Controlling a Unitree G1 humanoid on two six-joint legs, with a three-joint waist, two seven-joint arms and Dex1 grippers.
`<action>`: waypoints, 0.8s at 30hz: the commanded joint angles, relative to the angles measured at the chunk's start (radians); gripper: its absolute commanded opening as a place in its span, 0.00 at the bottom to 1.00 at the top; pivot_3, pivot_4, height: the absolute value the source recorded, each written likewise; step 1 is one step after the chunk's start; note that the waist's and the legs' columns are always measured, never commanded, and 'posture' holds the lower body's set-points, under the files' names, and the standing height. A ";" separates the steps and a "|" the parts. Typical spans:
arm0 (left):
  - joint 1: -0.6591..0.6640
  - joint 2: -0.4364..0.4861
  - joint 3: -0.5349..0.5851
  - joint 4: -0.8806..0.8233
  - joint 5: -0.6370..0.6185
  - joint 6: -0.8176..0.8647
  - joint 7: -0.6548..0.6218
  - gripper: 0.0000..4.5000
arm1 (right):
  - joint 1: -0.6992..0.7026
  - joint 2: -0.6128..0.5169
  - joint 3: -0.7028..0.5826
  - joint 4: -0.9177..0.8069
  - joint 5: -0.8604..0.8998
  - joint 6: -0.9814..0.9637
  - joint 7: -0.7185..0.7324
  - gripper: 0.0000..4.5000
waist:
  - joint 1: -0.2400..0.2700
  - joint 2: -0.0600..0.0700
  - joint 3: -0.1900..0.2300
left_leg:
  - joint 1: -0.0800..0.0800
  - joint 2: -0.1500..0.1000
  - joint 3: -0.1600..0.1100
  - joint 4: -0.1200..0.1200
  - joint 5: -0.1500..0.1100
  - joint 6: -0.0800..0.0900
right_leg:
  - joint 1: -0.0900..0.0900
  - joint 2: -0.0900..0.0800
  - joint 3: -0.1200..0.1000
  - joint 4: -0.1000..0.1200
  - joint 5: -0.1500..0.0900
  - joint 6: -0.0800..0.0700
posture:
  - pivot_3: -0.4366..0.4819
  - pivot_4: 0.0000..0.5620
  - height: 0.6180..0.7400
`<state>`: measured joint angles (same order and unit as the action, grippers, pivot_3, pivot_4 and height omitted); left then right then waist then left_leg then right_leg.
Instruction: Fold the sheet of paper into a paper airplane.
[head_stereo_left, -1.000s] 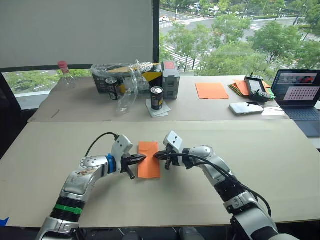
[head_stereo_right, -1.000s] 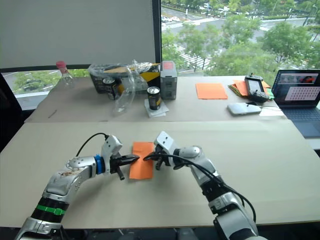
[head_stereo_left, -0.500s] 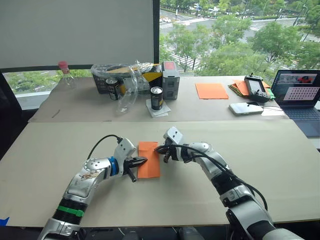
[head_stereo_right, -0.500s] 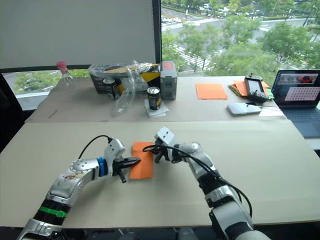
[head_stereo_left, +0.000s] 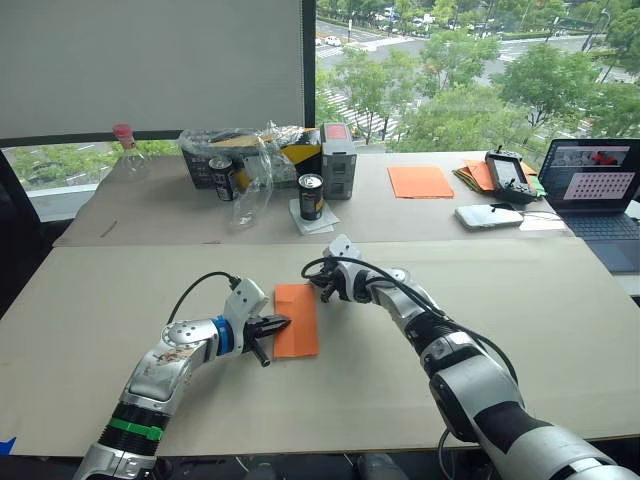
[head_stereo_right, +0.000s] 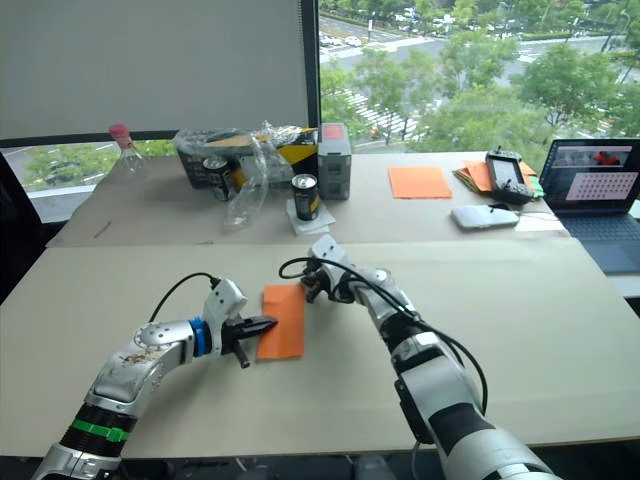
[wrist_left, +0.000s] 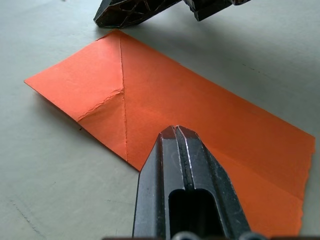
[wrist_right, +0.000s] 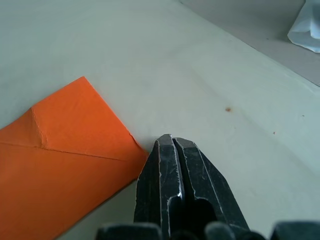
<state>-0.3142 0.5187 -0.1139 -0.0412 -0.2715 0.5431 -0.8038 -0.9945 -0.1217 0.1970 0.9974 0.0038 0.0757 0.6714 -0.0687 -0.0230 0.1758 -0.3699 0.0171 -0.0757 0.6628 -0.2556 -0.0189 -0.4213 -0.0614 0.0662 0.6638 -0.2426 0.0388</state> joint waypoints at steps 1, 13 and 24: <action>0.019 0.007 -0.006 0.006 0.011 0.021 0.008 0.00 | -0.012 -0.007 -0.050 -0.037 0.026 -0.065 0.016 0.00 | 0.000 0.000 0.000 | 0.000 0.000 0.000 0.000 0.000 0.000 | 0.000 0.000 0.000 0.000 0.000 0.000 | 0.48 0.27 0.84; 0.008 0.005 -0.016 0.023 0.018 0.015 0.006 0.00 | 0.075 0.000 -0.024 -0.153 0.020 -0.067 0.179 0.00 | 0.000 0.000 0.000 | -0.001 0.000 0.000 -0.001 0.000 0.000 | -0.001 0.000 0.000 -0.001 0.000 0.000 | 0.48 0.27 0.84; 0.011 0.012 -0.019 0.021 0.023 0.016 0.007 0.00 | 0.100 -0.006 0.005 -0.066 -0.025 -0.015 0.204 0.00 | 0.000 0.000 0.000 | 0.000 0.000 0.000 -0.001 0.000 0.000 | 0.000 0.000 0.000 -0.001 0.000 0.000 | 0.48 0.27 0.84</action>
<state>-0.3183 0.5184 -0.1188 -0.0389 -0.2719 0.5429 -0.8011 -0.9199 -0.1115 0.1874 0.9297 -0.0069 0.0325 0.8478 -0.0686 -0.0229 0.1758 -0.3699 0.0171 -0.0758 0.6617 -0.2556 -0.0188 -0.4214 -0.0614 0.0662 0.6632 -0.2426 0.0388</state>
